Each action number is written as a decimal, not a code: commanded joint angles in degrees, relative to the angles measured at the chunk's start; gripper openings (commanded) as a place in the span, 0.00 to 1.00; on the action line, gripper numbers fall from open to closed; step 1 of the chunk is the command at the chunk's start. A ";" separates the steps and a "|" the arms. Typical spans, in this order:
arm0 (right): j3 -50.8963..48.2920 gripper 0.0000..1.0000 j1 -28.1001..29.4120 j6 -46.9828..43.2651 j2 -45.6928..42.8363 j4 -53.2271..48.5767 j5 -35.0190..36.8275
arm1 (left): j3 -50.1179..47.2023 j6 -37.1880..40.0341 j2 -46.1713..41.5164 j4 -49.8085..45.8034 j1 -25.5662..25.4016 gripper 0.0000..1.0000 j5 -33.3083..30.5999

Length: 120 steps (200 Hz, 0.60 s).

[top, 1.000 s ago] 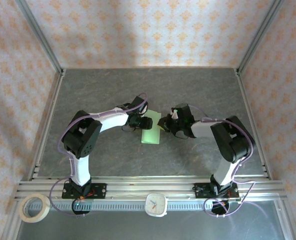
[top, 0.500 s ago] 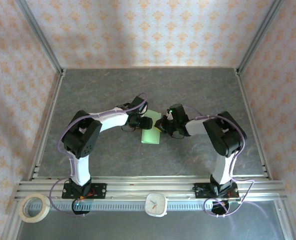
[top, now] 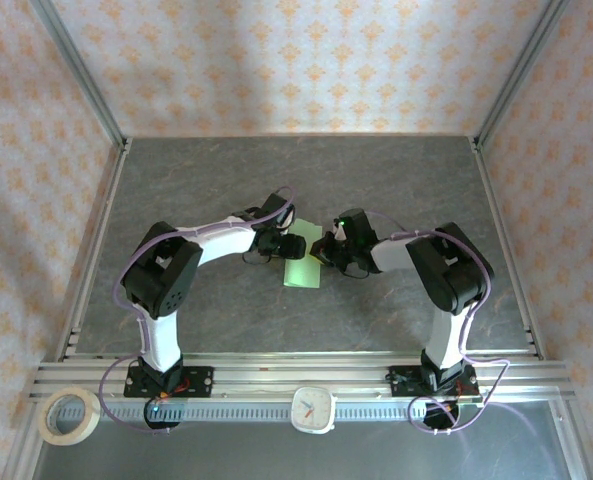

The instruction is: Fold a paper plane with a square sheet of paper (pick it up from the middle)

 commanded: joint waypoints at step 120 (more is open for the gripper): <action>-1.60 0.10 0.25 1.62 -4.49 0.85 1.81 | -2.51 -0.55 -0.68 1.02 0.15 0.63 -0.28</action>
